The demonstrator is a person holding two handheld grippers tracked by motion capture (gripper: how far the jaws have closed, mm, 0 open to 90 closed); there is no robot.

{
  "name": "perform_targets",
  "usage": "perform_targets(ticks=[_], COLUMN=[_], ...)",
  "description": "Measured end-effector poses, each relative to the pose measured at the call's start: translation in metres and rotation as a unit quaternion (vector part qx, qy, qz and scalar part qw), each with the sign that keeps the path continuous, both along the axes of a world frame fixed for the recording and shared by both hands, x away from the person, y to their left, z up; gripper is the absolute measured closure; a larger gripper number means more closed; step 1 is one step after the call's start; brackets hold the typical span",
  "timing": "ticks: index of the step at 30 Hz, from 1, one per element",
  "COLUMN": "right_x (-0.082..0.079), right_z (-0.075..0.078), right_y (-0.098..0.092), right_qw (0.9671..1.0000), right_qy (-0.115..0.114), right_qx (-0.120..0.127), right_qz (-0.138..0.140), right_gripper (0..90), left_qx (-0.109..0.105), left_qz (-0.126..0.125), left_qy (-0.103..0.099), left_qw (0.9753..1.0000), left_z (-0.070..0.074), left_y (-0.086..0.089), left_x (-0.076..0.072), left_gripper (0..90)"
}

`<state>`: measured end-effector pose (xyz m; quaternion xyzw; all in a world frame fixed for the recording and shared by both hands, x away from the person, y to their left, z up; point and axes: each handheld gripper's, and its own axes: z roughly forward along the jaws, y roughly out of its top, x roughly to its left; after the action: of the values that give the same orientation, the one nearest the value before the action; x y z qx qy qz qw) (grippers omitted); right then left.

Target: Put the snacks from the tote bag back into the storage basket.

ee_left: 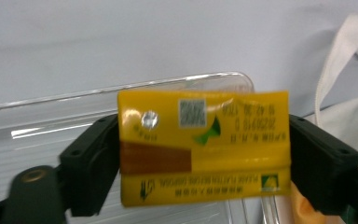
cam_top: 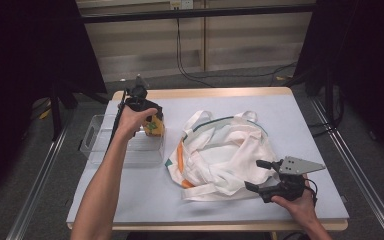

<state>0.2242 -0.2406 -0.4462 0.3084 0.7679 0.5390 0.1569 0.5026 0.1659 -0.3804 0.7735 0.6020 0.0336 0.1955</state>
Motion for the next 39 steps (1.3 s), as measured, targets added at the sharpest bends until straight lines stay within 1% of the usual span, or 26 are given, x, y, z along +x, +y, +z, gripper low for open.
perform_targets(ticks=[4,6,7,8,12,13,14,15,17,18,20,22,23,25,27,28,29,30,31,32,34,35,36,37,38,39], right_x=[0.001,0.000,0.000,0.000,0.000,0.000,0.000,0.000,0.000,0.000,0.000,0.000,0.000,0.001,0.001,0.001,0.001,0.001,0.001,0.001,0.001,0.001,0.001,0.001,0.001,0.001], right_z=[0.000,0.000,0.000,0.000,0.000,0.000,0.000,0.000,0.000,0.000,0.000,0.000,0.000,0.000,0.000,0.000,0.000,0.000,0.000,0.000,0.000,0.000,0.000,0.000,0.000,0.000], right_y=[0.000,0.000,0.000,0.000,0.000,0.000,0.000,0.000,0.000,-0.001,-0.001,-0.001,-0.001,-0.001,-0.001,-0.001,-0.001,-0.001,-0.001,-0.001,-0.001,-0.001,-0.001,-0.001,-0.001,-0.001], right_qw=[1.0000,1.0000,1.0000,1.0000,1.0000,1.0000,1.0000,1.0000,1.0000,1.0000,1.0000,1.0000,1.0000,1.0000,1.0000,1.0000,1.0000,1.0000,1.0000,1.0000,1.0000,1.0000,1.0000,1.0000,1.0000,1.0000], right_qy=[-0.001,-0.001,-0.001,-0.001,0.000,-0.001,0.000,0.000,0.000,0.001,-0.001,-0.001,-0.001,0.002,0.001,0.001,0.001,0.001,0.001,0.001,-0.001,-0.001,-0.001,-0.001,-0.001,-0.001], right_qx=[0.002,0.001,0.001,0.001,0.001,0.000,0.000,0.000,0.002,0.001,0.002,0.002,0.002,0.002,0.004,0.004,0.004,0.003,0.003,0.004,0.004,0.004,0.005,0.005,0.005,0.005], right_qz=[0.001,0.001,0.001,0.001,-0.001,0.000,-0.002,-0.002,-0.001,-0.001,0.000,-0.001,-0.001,-0.004,-0.006,-0.007,-0.007,-0.008,-0.008,-0.007,-0.006,-0.006,-0.007,-0.007,-0.008,-0.008], right_gripper=[17.0,17.0,17.0,16.9,16.9,16.8,16.9,16.9,16.9,16.8,16.8,16.8,16.8,16.8,16.8,16.8,16.8,16.8,16.8,16.8,16.8,16.8,16.8,16.8,16.8,16.8], left_qx=[-0.001,0.000,0.000,0.000,-0.010,-0.015,-0.029,-0.029,-0.028,-0.031,-0.051,-0.054,-0.054,-0.059,-0.076,-0.070,-0.070,-0.069,-0.075,-0.079,-0.076,-0.074,-0.067,-0.067,-0.078,-0.078], left_qz=[0.001,-0.011,-0.011,-0.021,-0.025,-0.028,-0.027,-0.027,-0.031,-0.032,-0.028,-0.029,-0.029,-0.056,-0.069,-0.087,-0.087,-0.090,-0.094,-0.098,-0.102,-0.108,-0.113,-0.113,-0.117,-0.117], left_qy=[-0.011,-0.019,-0.019,-0.019,-0.030,-0.028,-0.030,-0.030,-0.049,-0.064,-0.075,-0.095,-0.095,-0.114,-0.123,-0.140,-0.140,-0.145,-0.146,-0.152,-0.157,-0.160,-0.173,-0.173,-0.185,-0.185], left_qw=[0.9999,0.9997,0.9997,0.9996,0.9992,0.9991,0.9988,0.9988,0.9979,0.9969,0.9955,0.9936,0.9936,0.9902,0.9871,0.9839,0.9839,0.9829,0.9820,0.9803,0.9795,0.9784,0.9760,0.9760,0.9726,0.9726], left_z=[0.001,0.002,0.002,0.003,0.006,0.007,0.008,0.008,0.010,0.011,0.012,0.014,0.014,0.017,0.018,0.019,0.019,0.020,0.020,0.019,0.018,0.017,0.015,0.015,0.013,0.013], left_y=[0.003,0.004,0.004,0.005,0.009,0.009,0.010,0.010,0.012,0.013,0.018,0.024,0.024,0.027,0.030,0.032,0.032,0.033,0.034,0.036,0.037,0.038,0.041,0.041,0.044,0.044], left_x=[-0.001,-0.003,-0.003,-0.004,-0.006,-0.007,-0.008,-0.008,-0.011,-0.014,-0.016,-0.021,-0.021,-0.027,-0.031,-0.036,-0.036,-0.038,-0.039,-0.043,-0.045,-0.047,-0.052,-0.052,-0.057,-0.057], left_gripper=[10.0,8.8,8.2,6.3,4.9,4.9,4.9,4.8,4.8,4.6,4.1,4.0,3.9,3.8,3.6,3.5,3.4,3.4,3.4,3.4,3.5,3.5,4.0,4.4,4.5,4.5])
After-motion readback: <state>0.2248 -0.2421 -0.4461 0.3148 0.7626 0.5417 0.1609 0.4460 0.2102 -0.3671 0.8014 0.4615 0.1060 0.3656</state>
